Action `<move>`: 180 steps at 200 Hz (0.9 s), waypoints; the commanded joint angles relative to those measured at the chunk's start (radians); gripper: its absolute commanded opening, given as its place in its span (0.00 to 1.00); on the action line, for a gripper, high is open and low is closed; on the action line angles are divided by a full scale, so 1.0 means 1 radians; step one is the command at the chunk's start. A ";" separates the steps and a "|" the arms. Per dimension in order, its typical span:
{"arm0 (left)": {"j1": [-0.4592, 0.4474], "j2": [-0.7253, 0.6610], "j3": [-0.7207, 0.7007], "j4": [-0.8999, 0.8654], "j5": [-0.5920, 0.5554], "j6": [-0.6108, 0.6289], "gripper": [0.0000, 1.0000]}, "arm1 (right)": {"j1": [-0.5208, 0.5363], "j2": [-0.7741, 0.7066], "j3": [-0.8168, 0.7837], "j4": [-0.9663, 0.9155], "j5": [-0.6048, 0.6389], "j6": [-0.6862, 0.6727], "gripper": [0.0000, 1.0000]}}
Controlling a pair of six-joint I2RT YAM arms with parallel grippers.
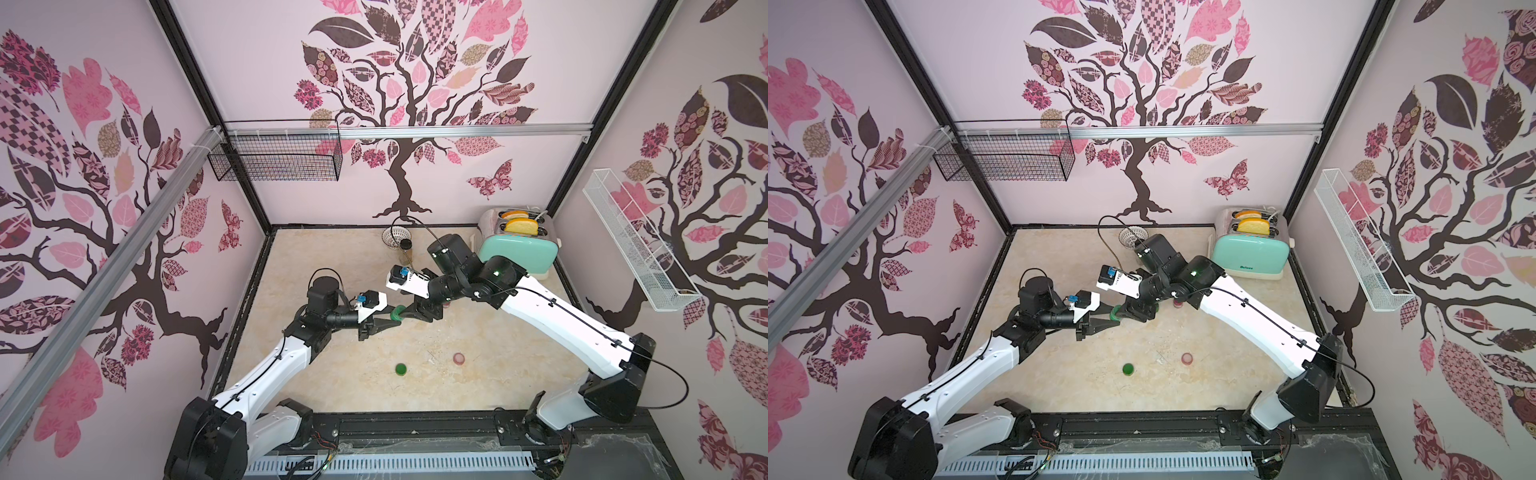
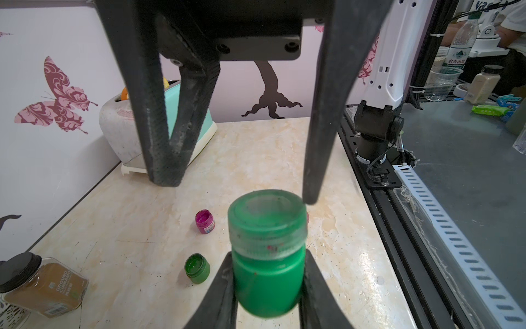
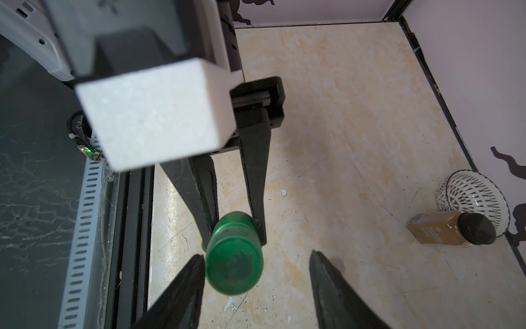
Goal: Close the paint jar lid
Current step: Screw the lid onto the paint jar.
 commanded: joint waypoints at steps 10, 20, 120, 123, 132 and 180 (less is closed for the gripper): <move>-0.003 -0.012 0.007 0.012 0.025 0.005 0.27 | -0.004 0.022 0.034 -0.041 -0.051 -0.021 0.58; -0.003 -0.012 0.009 0.011 0.025 0.003 0.27 | -0.003 0.027 0.040 -0.048 -0.057 -0.020 0.57; -0.004 -0.015 0.009 0.009 0.024 0.005 0.27 | -0.003 0.048 0.054 -0.081 -0.088 -0.014 0.52; -0.005 -0.015 0.009 0.010 0.025 0.005 0.27 | -0.004 0.046 0.054 -0.080 -0.088 -0.014 0.52; -0.004 -0.015 0.010 0.010 0.024 0.005 0.27 | -0.004 0.045 0.053 -0.081 -0.092 -0.013 0.52; -0.005 -0.013 0.009 0.010 0.024 0.005 0.27 | 0.002 0.039 0.048 -0.074 -0.072 -0.006 0.48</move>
